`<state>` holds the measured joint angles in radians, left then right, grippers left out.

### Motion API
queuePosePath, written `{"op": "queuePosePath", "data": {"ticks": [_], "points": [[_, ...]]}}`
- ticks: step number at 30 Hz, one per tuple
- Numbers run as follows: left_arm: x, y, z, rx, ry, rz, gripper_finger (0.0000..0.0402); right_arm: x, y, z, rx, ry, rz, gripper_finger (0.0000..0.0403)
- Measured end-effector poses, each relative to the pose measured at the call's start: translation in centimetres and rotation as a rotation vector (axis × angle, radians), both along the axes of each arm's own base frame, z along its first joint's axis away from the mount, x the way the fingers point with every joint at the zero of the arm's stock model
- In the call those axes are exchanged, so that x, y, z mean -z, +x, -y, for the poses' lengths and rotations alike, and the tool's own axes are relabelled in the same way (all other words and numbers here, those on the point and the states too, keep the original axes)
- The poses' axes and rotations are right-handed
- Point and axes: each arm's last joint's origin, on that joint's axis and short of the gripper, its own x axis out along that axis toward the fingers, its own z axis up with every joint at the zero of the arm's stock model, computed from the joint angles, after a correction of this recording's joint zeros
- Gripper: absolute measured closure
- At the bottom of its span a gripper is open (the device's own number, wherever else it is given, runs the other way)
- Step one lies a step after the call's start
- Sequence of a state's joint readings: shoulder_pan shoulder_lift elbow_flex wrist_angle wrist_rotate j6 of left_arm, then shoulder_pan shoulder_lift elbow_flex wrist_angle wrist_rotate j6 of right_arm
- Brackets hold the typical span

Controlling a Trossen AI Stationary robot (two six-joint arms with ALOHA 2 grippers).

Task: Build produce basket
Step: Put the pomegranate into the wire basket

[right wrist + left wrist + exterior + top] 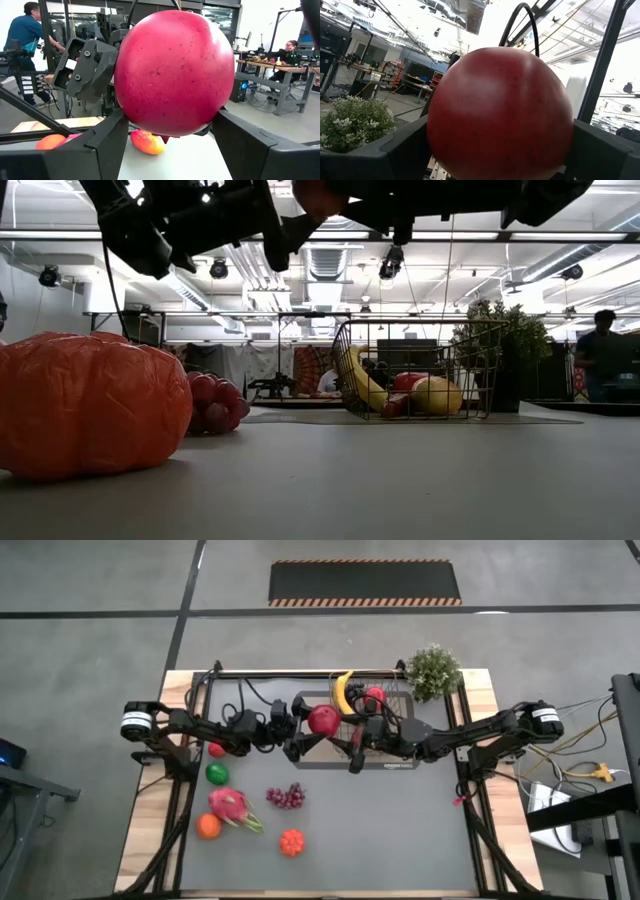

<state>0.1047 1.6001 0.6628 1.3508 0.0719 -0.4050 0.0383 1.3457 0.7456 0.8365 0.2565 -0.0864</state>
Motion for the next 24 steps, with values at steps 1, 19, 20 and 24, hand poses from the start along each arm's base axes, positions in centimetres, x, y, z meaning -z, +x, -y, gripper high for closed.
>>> {"op": "queuePosePath", "data": {"ticks": [1,19,20,24], "points": [[0.02,0.01,0.00,0.000,0.002,-0.002,0.0038,0.03,0.00,0.00,0.000,-0.001,-0.002,0.0135],[0.13,0.41,0.91,0.064,0.033,-0.037,0.0036,-0.30,0.22,-0.11,-0.057,-0.034,-0.008,0.0034],[0.11,0.40,0.92,0.065,0.033,-0.034,0.0036,-0.39,0.25,-0.11,-0.059,-0.035,-0.005,0.0033],[0.10,0.41,0.95,0.065,0.035,-0.034,0.0036,-0.48,0.28,-0.10,-0.057,-0.049,-0.006,0.0037]]}}
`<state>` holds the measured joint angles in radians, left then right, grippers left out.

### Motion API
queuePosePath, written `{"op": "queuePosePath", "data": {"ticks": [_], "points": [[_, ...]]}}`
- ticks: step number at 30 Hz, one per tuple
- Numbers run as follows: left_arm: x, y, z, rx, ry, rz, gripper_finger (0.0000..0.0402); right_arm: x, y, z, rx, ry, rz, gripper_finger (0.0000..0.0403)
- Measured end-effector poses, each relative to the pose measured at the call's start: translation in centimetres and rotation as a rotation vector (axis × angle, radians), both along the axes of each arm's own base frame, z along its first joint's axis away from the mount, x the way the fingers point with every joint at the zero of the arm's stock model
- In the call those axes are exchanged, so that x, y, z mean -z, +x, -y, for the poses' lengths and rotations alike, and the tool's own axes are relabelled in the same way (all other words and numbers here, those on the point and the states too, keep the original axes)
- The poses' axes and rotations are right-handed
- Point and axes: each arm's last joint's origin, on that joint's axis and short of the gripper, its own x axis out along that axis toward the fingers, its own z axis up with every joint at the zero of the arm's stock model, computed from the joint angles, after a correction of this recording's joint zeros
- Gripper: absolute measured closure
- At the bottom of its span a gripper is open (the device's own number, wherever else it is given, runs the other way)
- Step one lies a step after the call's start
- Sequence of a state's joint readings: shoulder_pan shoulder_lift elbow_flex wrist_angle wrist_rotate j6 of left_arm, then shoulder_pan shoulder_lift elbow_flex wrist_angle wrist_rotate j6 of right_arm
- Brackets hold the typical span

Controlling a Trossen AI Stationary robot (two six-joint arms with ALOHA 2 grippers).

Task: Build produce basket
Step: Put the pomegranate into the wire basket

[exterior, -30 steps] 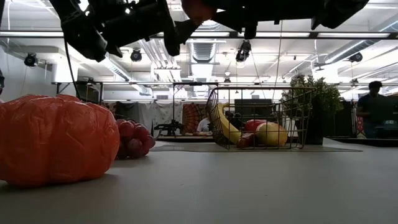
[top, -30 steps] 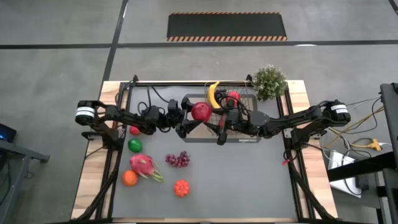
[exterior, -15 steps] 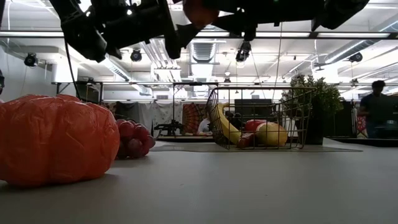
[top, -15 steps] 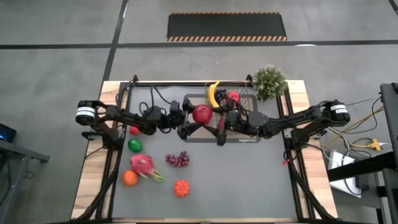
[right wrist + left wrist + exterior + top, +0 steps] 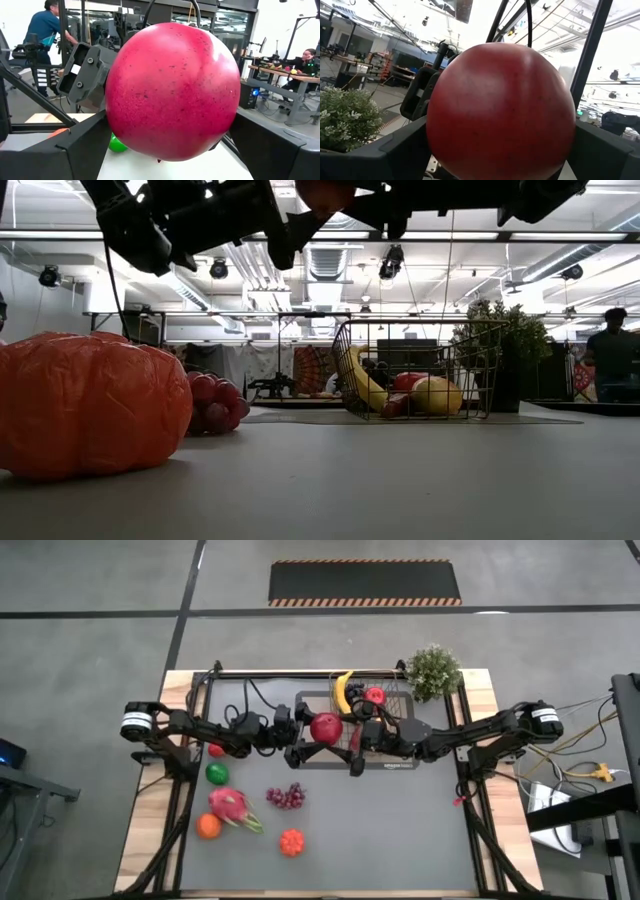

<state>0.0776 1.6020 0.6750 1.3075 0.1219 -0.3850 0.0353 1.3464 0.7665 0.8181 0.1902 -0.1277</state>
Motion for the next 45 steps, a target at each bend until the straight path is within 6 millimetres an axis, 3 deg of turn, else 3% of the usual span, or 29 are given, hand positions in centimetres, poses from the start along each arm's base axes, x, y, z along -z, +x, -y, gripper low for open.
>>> {"op": "queuePosePath", "data": {"ticks": [8,24,32,37,41,45], "points": [[0.0,0.0,0.0,-0.008,-0.001,-0.002,0.0036,-0.1,0.0,0.0,0.000,0.001,0.002,0.0073],[0.3,-0.1,0.0,-0.010,0.024,-0.011,0.0035,0.0,0.0,0.0,-0.007,0.012,-0.002,0.0078],[0.6,-0.6,-0.7,-0.012,0.030,-0.038,0.0003,0.2,-0.1,0.1,0.018,0.014,-0.045,0.0078],[0.9,-1.1,-1.3,-0.039,0.025,-0.055,0.0003,-1.0,-0.5,0.2,0.048,0.012,-0.035,0.0079],[0.9,-1.4,-1.7,-0.054,0.022,-0.050,0.0003,-0.9,-0.9,0.4,0.075,0.009,-0.096,0.0079],[1.0,-1.8,-1.7,-0.060,0.022,-0.050,0.0003,-1.9,-1.2,0.6,0.151,-0.002,-0.167,0.0079]]}}
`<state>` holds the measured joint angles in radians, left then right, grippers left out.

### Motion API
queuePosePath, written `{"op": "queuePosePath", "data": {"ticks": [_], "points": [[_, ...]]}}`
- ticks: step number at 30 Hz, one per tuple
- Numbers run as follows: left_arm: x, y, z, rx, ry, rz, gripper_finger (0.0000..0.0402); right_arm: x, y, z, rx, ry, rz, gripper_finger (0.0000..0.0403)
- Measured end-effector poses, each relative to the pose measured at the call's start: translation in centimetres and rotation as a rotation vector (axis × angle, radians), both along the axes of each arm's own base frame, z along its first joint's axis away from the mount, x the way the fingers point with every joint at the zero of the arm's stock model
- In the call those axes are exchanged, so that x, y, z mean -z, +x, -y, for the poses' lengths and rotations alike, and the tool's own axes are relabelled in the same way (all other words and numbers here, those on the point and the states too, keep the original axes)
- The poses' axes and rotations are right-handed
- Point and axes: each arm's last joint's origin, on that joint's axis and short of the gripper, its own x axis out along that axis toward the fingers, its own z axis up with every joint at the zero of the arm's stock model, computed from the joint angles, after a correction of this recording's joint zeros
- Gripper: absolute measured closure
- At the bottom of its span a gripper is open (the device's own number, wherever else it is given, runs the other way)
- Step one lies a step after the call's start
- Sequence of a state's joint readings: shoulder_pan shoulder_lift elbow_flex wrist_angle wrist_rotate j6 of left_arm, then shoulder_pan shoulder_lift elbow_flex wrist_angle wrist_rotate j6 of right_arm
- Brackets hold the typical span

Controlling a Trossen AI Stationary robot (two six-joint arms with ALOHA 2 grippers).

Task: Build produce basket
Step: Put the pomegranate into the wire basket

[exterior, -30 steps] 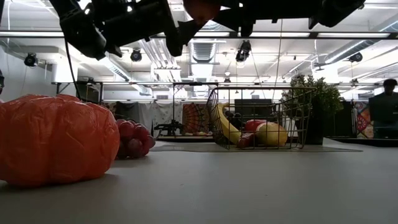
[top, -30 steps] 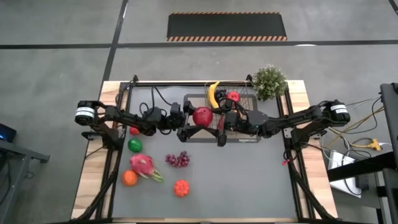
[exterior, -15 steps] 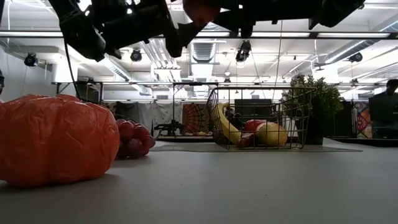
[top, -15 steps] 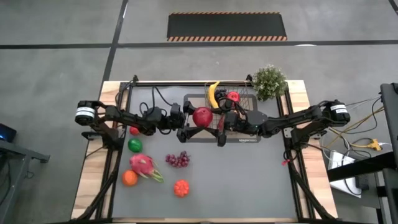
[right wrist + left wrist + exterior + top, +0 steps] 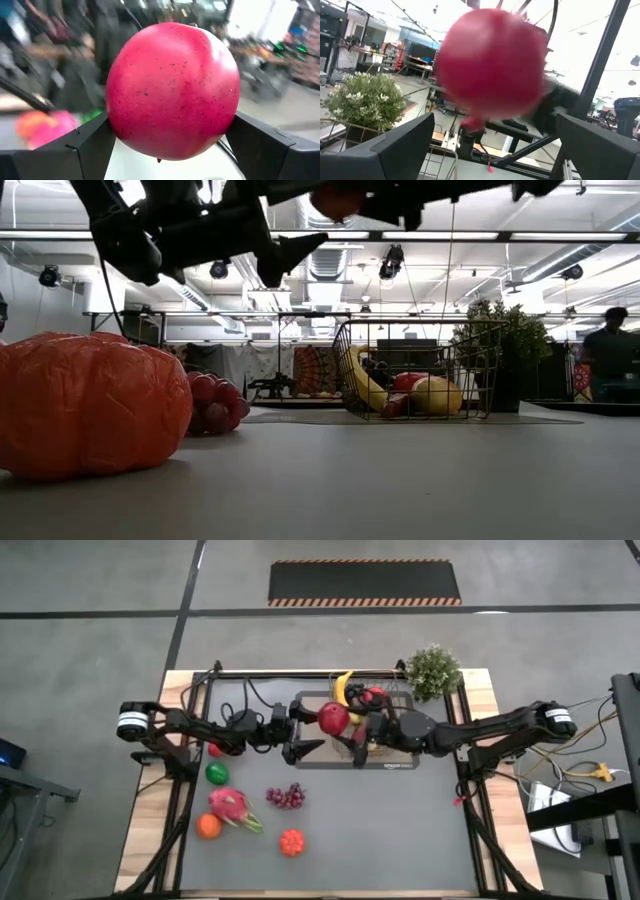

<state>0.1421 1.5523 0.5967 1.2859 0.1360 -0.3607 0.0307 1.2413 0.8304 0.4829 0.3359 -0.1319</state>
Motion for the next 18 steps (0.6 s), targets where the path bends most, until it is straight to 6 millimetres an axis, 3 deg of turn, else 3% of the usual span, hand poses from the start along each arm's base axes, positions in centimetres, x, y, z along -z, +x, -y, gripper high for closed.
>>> {"op": "queuePosePath", "data": {"ticks": [5,9,14,18], "points": [[0.1,-1.2,0.1,-0.013,0.000,-0.003,0.0003,-1.3,-0.1,0.5,0.140,-0.003,-0.252,0.0079],[-0.5,-2.4,0.3,-0.003,0.014,0.031,0.0003,-3.1,-0.2,1.7,0.226,0.107,-0.437,0.0079],[-0.9,-3.7,0.4,-0.015,0.040,0.051,0.0003,-4.3,-0.5,4.7,0.335,0.273,-0.704,0.0079],[-1.4,-4.3,0.5,-0.016,0.044,0.073,0.0003,-4.0,-0.2,7.9,0.311,0.458,-0.858,0.0079]]}}
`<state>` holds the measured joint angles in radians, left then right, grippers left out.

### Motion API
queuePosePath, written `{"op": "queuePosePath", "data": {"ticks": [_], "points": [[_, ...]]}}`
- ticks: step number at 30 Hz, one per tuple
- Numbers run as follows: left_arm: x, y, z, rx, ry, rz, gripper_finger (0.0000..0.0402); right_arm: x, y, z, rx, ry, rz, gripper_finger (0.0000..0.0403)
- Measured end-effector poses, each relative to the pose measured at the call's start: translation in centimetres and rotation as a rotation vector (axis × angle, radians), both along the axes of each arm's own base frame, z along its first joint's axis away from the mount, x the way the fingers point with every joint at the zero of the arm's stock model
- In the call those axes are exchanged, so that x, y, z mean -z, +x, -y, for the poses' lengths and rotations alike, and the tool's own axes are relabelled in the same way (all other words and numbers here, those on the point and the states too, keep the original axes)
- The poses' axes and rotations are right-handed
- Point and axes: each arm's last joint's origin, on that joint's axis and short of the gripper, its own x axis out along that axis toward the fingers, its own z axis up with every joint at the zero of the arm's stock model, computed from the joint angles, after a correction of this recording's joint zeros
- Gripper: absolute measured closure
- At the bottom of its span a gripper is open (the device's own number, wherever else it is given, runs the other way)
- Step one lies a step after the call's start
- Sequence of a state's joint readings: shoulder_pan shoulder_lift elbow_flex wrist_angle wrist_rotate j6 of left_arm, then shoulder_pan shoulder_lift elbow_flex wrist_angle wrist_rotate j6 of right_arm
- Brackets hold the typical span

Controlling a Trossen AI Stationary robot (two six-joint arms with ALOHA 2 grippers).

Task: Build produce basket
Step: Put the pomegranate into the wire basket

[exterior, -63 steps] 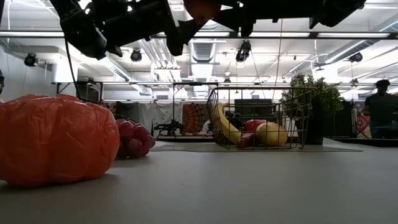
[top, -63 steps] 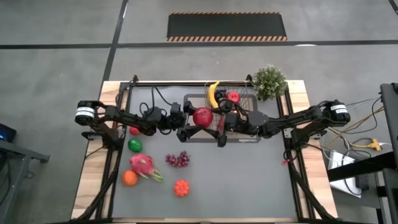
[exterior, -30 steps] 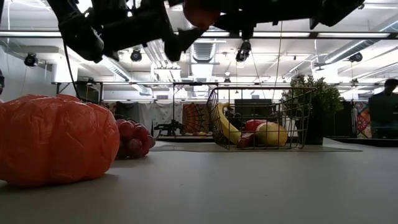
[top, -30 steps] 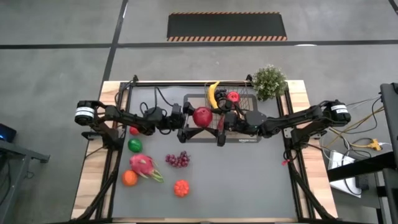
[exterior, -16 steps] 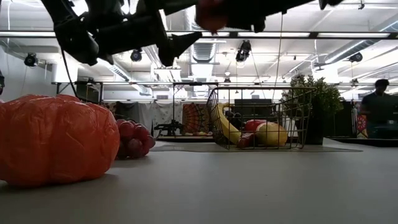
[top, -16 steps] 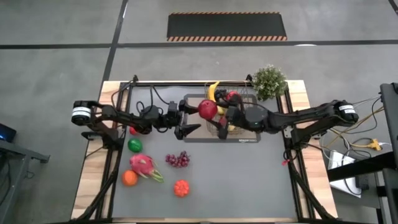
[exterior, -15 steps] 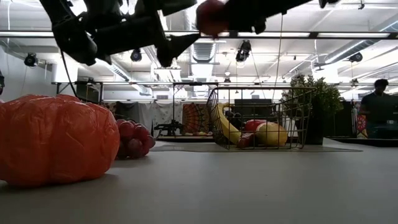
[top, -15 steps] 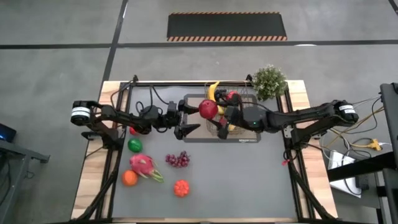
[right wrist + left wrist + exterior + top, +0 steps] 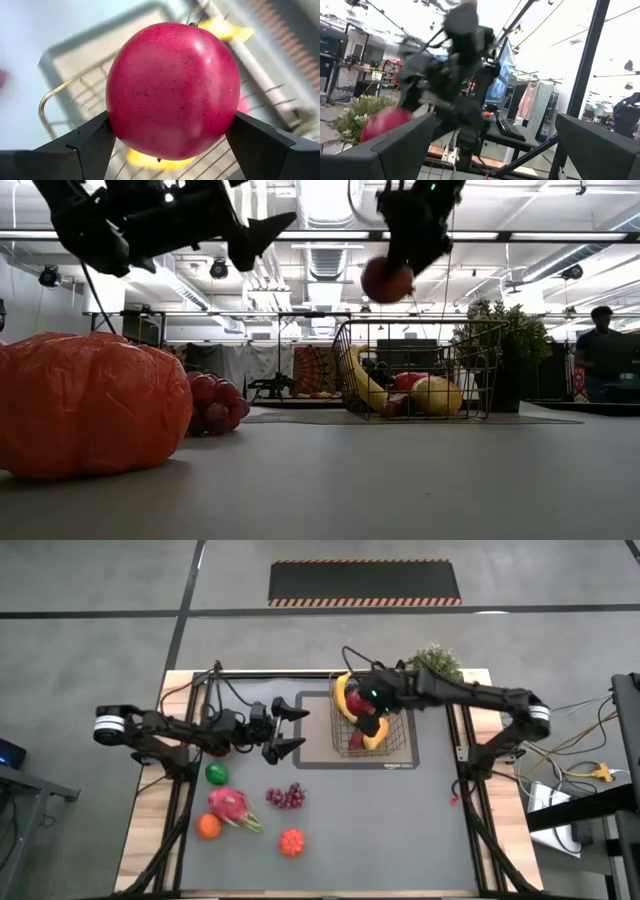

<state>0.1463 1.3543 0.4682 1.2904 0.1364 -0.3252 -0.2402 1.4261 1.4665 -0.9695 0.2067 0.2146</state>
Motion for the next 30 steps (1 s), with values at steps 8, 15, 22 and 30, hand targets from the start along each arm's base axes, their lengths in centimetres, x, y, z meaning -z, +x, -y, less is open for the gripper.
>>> {"op": "queuePosePath", "data": {"ticks": [8,15,22,30], "points": [[0.1,-0.4,0.0,-0.004,-0.001,0.001,0.0003,3.5,0.8,6.2,0.050,0.324,-0.191,0.0079],[0.6,-0.6,-0.1,-0.018,-0.010,-0.017,0.0003,6.9,1.5,9.0,0.069,0.400,-0.342,0.0079],[0.7,-0.7,-0.1,-0.018,-0.009,-0.017,0.0003,9.1,2.2,9.6,0.058,0.424,-0.403,0.0078],[0.7,-0.7,-0.1,-0.021,-0.008,-0.017,0.0003,9.5,2.3,9.7,0.058,0.424,-0.411,0.0035]]}}
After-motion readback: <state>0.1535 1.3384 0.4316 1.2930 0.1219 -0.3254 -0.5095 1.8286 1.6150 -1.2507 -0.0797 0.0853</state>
